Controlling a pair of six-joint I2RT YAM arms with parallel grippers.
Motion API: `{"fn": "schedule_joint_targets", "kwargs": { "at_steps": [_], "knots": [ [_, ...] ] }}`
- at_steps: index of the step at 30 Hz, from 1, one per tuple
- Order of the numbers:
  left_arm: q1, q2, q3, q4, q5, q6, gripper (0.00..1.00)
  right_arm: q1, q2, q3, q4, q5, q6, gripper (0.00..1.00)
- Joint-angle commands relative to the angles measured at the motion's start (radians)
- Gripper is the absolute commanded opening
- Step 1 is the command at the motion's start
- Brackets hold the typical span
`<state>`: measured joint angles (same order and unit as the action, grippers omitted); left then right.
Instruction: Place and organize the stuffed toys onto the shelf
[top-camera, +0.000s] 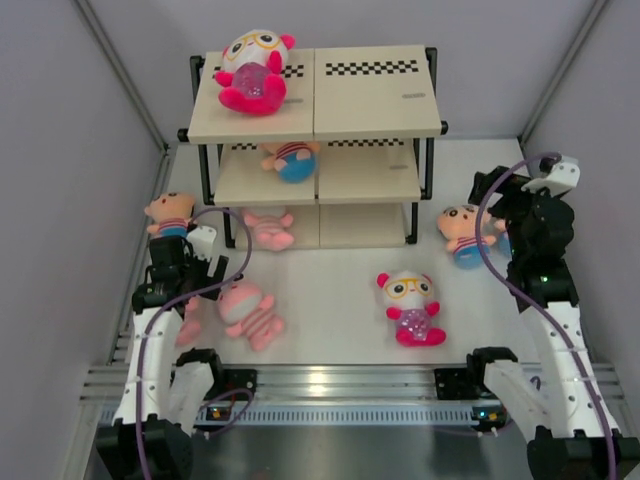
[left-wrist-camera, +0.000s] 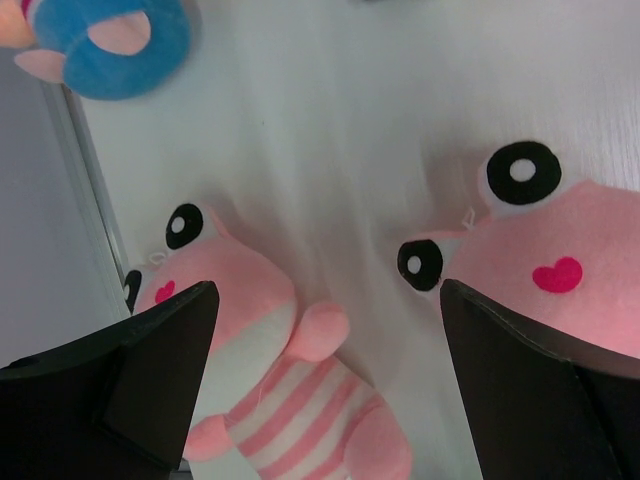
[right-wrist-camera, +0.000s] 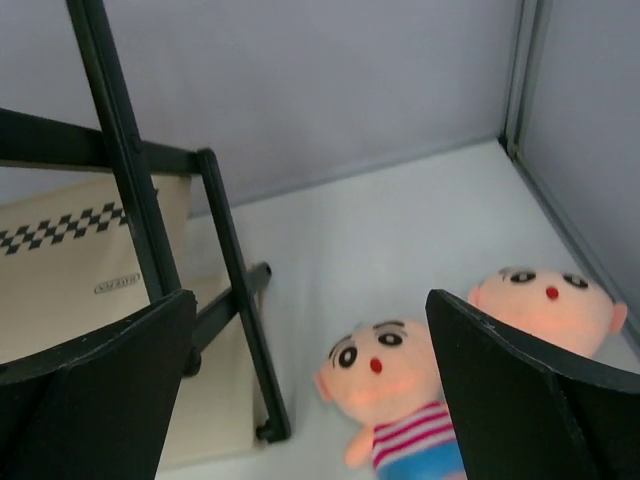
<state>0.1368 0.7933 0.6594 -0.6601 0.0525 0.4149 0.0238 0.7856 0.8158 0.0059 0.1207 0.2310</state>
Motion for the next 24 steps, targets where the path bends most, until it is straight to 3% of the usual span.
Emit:
{"fn": "schedule_joint_targets", "kwargs": {
  "at_steps": [1, 7, 15, 21, 24],
  "knots": [
    [0.006, -0.032, 0.043, -0.082, 0.01, 0.047, 0.99, -0.009, 0.032, 0.101, -0.524, 0.043, 0.108, 0.99],
    [0.006, -0.06, 0.051, -0.116, 0.015, 0.05, 0.99, -0.015, 0.037, -0.038, -0.577, 0.137, 0.326, 0.99],
    [0.004, -0.081, 0.063, -0.162, 0.029, 0.051, 0.99, -0.13, 0.136, -0.208, -0.385, 0.091, 0.493, 0.99],
    [0.006, -0.08, 0.066, -0.161, 0.056, 0.061, 0.99, -0.179, 0.257, -0.267, -0.149, 0.047, 0.53, 0.89],
    [0.006, -0.069, 0.071, -0.161, 0.067, 0.067, 0.99, -0.194, 0.352, -0.218, -0.121, -0.013, 0.525, 0.84]
  ]
}}
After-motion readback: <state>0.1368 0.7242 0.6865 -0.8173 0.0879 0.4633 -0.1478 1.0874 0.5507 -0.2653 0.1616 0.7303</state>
